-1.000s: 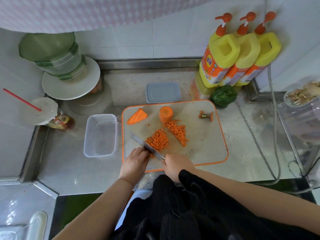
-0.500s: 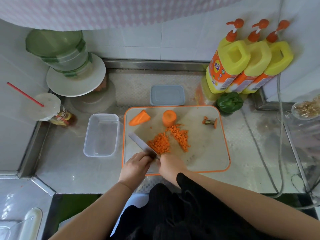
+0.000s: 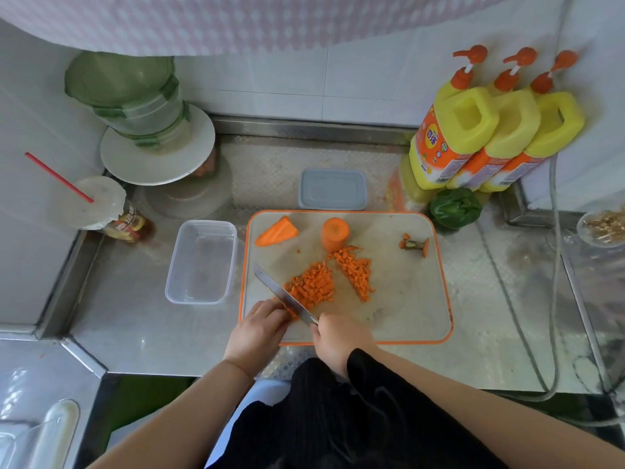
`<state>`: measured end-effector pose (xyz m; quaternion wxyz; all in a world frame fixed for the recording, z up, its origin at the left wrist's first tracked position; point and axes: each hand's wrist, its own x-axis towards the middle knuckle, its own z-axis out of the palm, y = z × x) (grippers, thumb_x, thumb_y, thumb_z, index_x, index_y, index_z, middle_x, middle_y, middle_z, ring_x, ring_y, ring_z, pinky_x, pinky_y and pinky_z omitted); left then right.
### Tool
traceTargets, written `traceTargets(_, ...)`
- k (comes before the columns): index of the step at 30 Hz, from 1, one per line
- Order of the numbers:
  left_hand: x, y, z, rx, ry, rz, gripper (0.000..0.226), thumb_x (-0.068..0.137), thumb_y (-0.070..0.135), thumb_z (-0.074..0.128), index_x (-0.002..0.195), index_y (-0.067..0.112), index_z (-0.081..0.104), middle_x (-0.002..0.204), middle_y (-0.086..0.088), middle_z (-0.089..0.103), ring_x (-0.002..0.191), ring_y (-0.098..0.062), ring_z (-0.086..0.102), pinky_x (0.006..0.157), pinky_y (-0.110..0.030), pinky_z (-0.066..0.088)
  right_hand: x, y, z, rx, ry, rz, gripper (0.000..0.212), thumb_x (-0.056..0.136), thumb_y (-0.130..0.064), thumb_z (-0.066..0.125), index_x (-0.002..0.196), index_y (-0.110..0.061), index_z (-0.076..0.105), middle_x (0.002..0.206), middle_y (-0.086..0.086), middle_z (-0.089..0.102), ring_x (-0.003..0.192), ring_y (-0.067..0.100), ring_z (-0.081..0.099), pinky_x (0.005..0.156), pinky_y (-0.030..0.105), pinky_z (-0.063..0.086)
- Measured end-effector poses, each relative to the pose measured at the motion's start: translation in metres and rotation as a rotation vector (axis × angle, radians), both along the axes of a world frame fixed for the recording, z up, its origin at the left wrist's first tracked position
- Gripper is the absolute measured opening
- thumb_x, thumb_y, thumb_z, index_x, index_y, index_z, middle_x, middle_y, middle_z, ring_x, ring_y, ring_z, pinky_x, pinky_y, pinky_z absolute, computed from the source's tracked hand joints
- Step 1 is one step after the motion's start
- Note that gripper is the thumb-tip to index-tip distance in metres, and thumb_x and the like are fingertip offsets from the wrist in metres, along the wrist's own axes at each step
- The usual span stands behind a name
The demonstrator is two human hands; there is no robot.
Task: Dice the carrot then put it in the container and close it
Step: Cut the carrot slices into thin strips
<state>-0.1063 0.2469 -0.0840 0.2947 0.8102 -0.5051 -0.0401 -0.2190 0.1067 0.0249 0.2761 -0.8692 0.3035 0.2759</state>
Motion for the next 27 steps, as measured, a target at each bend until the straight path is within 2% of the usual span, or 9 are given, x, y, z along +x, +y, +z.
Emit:
traceTargets(5,-0.001,-0.006,0.003,0.008,0.027,0.003,0.026,0.089,0.027,0.052,0.093,0.016,0.075,0.094,0.003,0.066,0.084,-0.017,0.055,0.063,-0.03,0.056,0.007,0.004,-0.01,-0.038,0.094,0.049,0.019,0.095,-0.014,0.047,0.11,-0.009,0.058,0.104,0.008,0.065,0.096,0.027,0.063,0.074,0.032,0.046)
traceTargets(9,0.0,-0.005,0.0,0.039,0.059,-0.015,0.025,0.09,0.027,0.053,0.097,0.017,0.074,0.096,0.002,0.066,0.085,-0.02,0.058,0.063,-0.035,0.057,0.009,0.007,-0.02,-0.055,0.055,0.058,0.015,0.095,-0.012,0.047,0.102,-0.01,0.06,0.098,0.008,0.066,0.086,0.026,0.062,0.067,0.03,0.043)
traceTargets(12,0.001,-0.005,-0.003,0.051,0.042,-0.045,0.021,0.09,0.021,0.052,0.095,0.014,0.072,0.101,0.0,0.065,0.086,-0.024,0.061,0.062,-0.04,0.056,0.016,0.002,-0.026,-0.047,-0.008,0.01,0.017,0.098,-0.019,0.044,0.099,-0.01,0.059,0.085,0.006,0.058,0.084,0.026,0.062,0.064,0.029,0.039)
traceTargets(15,-0.004,-0.004,-0.001,-0.005,-0.014,-0.032,0.016,0.089,0.018,0.052,0.093,0.015,0.067,0.102,0.001,0.058,0.089,-0.022,0.056,0.06,-0.039,0.056,0.018,-0.011,-0.027,0.084,-0.01,-0.089,0.026,0.099,-0.034,0.042,0.099,-0.011,0.056,0.083,0.003,0.055,0.078,0.024,0.058,0.062,0.03,0.039)
traceTargets(17,-0.006,-0.002,0.003,-0.035,-0.032,0.03,0.013,0.09,0.023,0.055,0.097,0.017,0.065,0.103,0.003,0.056,0.093,-0.022,0.054,0.067,-0.038,0.055,0.013,-0.016,-0.025,0.12,-0.013,-0.115,0.031,0.1,-0.039,0.039,0.092,-0.013,0.052,0.075,0.0,0.052,0.07,0.021,0.052,0.058,0.03,0.037)
traceTargets(19,-0.007,0.001,0.005,0.015,-0.059,0.126,0.024,0.089,0.036,0.058,0.099,0.015,0.065,0.103,0.0,0.058,0.096,-0.024,0.055,0.077,-0.035,0.052,0.007,-0.017,-0.023,0.113,-0.018,-0.125,0.03,0.101,-0.04,0.038,0.085,-0.016,0.047,0.069,-0.002,0.049,0.064,0.018,0.049,0.053,0.028,0.033)
traceTargets(22,-0.007,0.002,0.009,0.179,-0.103,0.227,0.043,0.082,0.052,0.053,0.098,0.014,0.064,0.097,-0.002,0.062,0.096,-0.024,0.055,0.079,-0.035,0.05,0.004,-0.015,-0.018,0.079,-0.028,-0.112,0.028,0.101,-0.039,0.036,0.091,-0.015,0.048,0.072,-0.003,0.05,0.066,0.016,0.05,0.055,0.027,0.035)
traceTargets(27,-0.009,-0.007,0.013,0.246,-0.077,0.193,0.035,0.084,0.045,0.049,0.089,0.014,0.064,0.087,0.0,0.064,0.088,-0.027,0.061,0.075,-0.037,0.053,0.002,-0.014,-0.015,0.024,-0.026,-0.059,0.03,0.102,-0.039,0.033,0.09,-0.015,0.046,0.069,-0.005,0.045,0.072,0.021,0.052,0.064,0.03,0.038)
